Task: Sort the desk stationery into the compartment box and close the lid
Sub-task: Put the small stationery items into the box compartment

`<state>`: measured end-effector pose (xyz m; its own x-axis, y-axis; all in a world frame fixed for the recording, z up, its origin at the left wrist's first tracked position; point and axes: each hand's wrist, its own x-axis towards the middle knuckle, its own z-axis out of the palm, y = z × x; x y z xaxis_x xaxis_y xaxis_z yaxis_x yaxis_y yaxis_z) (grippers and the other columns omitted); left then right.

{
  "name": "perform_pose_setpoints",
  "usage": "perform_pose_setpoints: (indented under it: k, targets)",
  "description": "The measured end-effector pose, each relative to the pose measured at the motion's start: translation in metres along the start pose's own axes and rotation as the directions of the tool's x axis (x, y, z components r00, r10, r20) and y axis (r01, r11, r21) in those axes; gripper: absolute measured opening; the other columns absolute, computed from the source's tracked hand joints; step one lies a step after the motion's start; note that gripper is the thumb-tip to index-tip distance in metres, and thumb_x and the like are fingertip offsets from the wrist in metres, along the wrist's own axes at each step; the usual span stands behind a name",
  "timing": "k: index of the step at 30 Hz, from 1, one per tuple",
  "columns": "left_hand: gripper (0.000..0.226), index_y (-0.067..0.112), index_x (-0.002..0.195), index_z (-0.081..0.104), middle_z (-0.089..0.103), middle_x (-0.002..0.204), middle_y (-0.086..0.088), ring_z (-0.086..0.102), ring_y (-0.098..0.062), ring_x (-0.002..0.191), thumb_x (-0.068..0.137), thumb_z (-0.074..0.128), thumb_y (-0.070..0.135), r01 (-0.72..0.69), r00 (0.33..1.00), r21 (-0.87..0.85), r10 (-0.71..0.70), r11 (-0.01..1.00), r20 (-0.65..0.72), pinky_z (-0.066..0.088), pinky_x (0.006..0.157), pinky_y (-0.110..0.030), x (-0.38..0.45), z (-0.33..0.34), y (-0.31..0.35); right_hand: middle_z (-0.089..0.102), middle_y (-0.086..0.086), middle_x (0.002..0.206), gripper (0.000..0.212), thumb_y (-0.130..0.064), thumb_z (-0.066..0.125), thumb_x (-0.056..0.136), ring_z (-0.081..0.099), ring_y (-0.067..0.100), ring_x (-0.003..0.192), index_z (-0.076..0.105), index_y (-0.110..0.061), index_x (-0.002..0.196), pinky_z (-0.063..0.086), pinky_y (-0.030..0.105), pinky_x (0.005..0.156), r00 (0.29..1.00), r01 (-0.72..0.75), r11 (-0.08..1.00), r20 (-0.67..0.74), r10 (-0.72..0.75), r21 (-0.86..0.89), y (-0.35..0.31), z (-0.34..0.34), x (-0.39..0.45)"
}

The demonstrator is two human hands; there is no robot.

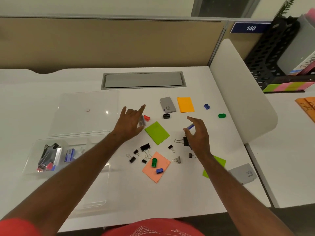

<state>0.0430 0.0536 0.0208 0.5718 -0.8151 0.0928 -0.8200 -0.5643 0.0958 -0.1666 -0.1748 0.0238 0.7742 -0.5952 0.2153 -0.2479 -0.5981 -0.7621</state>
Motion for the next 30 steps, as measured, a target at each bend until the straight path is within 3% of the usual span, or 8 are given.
perform_pose_setpoints:
  k: [6, 10, 14, 17, 23, 28, 30]
  targets:
    - [0.094, 0.015, 0.158, 0.013, 0.063, 0.120, -0.008, 0.054, -0.027, 0.116, 0.087, 0.066, 0.047, 0.000, 0.998, -0.076, -0.005, 0.997, -0.070, 0.023, 0.118, -0.053, -0.034, -0.021, -0.013, 0.060, 0.005, 0.130, 0.042, -0.013, 0.069, 0.091, 0.054, 0.019, 0.124, 0.058, -0.011, 0.132, 0.046, 0.038, 0.107, 0.991, 0.122, 0.990, 0.042, -0.125, 0.063, -0.050, 0.045, 0.007]
    - [0.094, 0.017, 0.158, 0.011, 0.061, 0.121, -0.004, 0.052, -0.024, 0.120, 0.087, 0.064, 0.047, 0.045, 0.994, -0.137, -0.058, 0.990, -0.092, 0.020, 0.120, -0.051, -0.064, -0.036, -0.037, 0.060, -0.001, 0.131, 0.039, -0.016, 0.067, 0.093, 0.052, 0.013, 0.127, 0.059, -0.016, 0.131, 0.042, 0.030, 0.109, 0.975, 0.203, 0.971, 0.062, -0.211, 0.124, -0.089, 0.076, 0.005]
    - [0.093, 0.017, 0.158, 0.014, 0.062, 0.118, 0.000, 0.052, -0.022, 0.119, 0.086, 0.067, 0.045, 0.092, 0.984, -0.210, -0.121, 0.973, -0.129, 0.019, 0.120, -0.050, -0.099, -0.046, -0.063, 0.060, -0.006, 0.127, 0.037, -0.021, 0.066, 0.093, 0.051, 0.003, 0.121, 0.059, -0.021, 0.129, 0.037, 0.011, 0.103, 0.965, 0.237, 0.960, 0.078, -0.251, 0.151, -0.124, 0.106, 0.000]
    - [0.091, 0.016, 0.157, 0.017, 0.062, 0.118, 0.002, 0.051, -0.022, 0.121, 0.086, 0.068, 0.043, 0.131, 0.973, -0.250, -0.172, 0.959, -0.152, 0.019, 0.120, -0.051, -0.127, -0.052, -0.083, 0.059, -0.010, 0.125, 0.037, -0.020, 0.067, 0.092, 0.054, 0.006, 0.120, 0.059, -0.024, 0.128, 0.044, 0.020, 0.100, 0.953, 0.265, 0.947, 0.100, -0.286, 0.184, -0.146, 0.127, -0.007]
    - [0.087, 0.015, 0.157, 0.020, 0.064, 0.117, -0.001, 0.052, -0.026, 0.124, 0.087, 0.064, 0.045, 0.193, 0.963, -0.152, -0.216, 0.969, -0.158, 0.021, 0.119, -0.052, -0.185, -0.057, -0.121, 0.060, -0.008, 0.124, 0.034, -0.024, 0.065, 0.092, 0.054, 0.006, 0.119, 0.061, -0.023, 0.126, 0.044, 0.017, 0.100, 0.923, 0.313, 0.928, 0.164, -0.347, 0.203, -0.182, 0.165, -0.022]
    - [0.087, 0.013, 0.154, 0.028, 0.066, 0.107, -0.005, 0.059, -0.028, 0.106, 0.083, 0.064, 0.049, 0.237, 0.953, -0.136, -0.258, 0.962, -0.161, 0.036, 0.110, -0.051, -0.222, -0.053, -0.138, 0.063, -0.009, 0.125, 0.032, -0.027, 0.068, 0.092, 0.055, 0.003, 0.119, 0.063, -0.022, 0.123, 0.041, 0.012, 0.101, 0.906, 0.311, 0.930, 0.235, -0.352, 0.194, -0.206, 0.195, -0.035]
    - [0.089, 0.015, 0.155, 0.027, 0.067, 0.109, -0.003, 0.059, -0.027, 0.107, 0.083, 0.061, 0.054, 0.251, 0.953, -0.145, -0.271, 0.957, -0.138, 0.036, 0.110, -0.050, -0.231, -0.051, -0.143, 0.063, -0.008, 0.125, 0.032, -0.028, 0.069, 0.091, 0.056, 0.003, 0.118, 0.064, -0.021, 0.122, 0.040, 0.010, 0.100, 0.893, 0.318, 0.928, 0.267, -0.362, 0.195, -0.215, 0.207, -0.040]
